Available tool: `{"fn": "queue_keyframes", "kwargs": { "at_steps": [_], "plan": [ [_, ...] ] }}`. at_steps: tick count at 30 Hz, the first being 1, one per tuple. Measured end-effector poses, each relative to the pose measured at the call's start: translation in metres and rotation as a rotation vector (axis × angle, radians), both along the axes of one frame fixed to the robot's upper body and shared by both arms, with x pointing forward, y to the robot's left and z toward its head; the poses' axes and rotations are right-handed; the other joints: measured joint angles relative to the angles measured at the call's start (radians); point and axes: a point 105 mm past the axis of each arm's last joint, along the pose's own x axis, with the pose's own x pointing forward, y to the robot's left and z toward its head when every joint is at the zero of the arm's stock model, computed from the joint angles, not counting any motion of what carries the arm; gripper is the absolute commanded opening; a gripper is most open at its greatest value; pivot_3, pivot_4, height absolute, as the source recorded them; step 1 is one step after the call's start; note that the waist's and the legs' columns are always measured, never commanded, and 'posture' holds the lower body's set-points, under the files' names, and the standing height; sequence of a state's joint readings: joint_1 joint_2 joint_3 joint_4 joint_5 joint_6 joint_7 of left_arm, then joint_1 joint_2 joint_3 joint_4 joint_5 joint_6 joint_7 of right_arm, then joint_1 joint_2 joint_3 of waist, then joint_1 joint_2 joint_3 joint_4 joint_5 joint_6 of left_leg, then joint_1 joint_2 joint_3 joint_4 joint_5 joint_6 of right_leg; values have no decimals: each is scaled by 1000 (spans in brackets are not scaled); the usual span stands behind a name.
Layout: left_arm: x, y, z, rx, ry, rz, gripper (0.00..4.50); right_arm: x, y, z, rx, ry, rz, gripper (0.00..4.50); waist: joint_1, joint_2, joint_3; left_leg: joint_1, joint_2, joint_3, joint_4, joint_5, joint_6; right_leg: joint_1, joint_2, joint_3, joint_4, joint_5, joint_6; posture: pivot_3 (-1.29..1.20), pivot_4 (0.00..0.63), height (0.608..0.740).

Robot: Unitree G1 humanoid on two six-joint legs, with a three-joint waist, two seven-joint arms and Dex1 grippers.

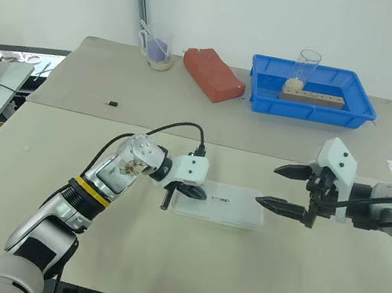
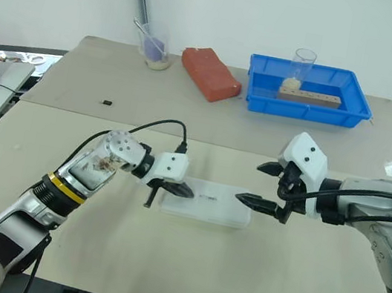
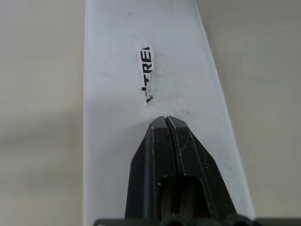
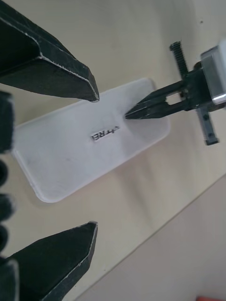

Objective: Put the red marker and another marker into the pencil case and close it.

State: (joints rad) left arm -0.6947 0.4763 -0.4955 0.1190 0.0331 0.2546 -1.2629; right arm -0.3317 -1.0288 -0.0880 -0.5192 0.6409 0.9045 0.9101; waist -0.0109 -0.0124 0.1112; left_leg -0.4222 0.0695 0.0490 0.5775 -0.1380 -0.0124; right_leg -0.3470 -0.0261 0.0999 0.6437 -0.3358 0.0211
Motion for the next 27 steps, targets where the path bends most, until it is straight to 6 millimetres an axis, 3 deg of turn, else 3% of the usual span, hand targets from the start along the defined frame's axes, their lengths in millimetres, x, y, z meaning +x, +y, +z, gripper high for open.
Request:
{"fn": "queue_keyframes", "kwargs": {
  "at_steps": [2,5,9,13,19,21,27],
  "plan": [
    [1,0,0,-2,-21,4,65,2,-1,1,-1,-19,3,4500,-1,0,0,1,0,0,0,0,0,1,0,0,0,0,0,0,150,740],
    [6,4,3,-32,-27,49,893,6,-6,0,-2,-31,-3,4500,-2,0,0,1,0,-1,0,0,0,0,1,0,1,-1,1,0,150,740],
    [18,24,32,-170,-23,193,2680,16,-19,-12,-30,-34,-23,4500,-5,1,0,0,0,-1,0,0,0,-1,1,0,1,-3,5,0,150,740],
    [21,62,59,-316,-49,368,4459,22,-30,-20,-45,-40,-33,4500,-7,1,0,1,0,-1,-1,0,0,-1,1,0,1,-2,4,0,150,740],
    [20,127,65,-334,-99,653,4459,38,-50,-28,-34,-60,-106,4500,-1,1,0,5,0,-1,-1,0,0,3,0,-1,1,-2,4,0,150,740],
    [20,139,66,-328,-127,710,4459,41,-53,-30,-27,-66,-121,4500,2,1,0,7,0,0,-1,0,0,6,-1,-1,0,-2,4,0,150,740],
    [20,146,69,-360,-149,756,4459,55,-57,-30,-5,-100,-148,4500,0,0,0,8,0,0,-2,0,0,8,-2,-2,-2,0,0,0,150,740]
  ]
}}
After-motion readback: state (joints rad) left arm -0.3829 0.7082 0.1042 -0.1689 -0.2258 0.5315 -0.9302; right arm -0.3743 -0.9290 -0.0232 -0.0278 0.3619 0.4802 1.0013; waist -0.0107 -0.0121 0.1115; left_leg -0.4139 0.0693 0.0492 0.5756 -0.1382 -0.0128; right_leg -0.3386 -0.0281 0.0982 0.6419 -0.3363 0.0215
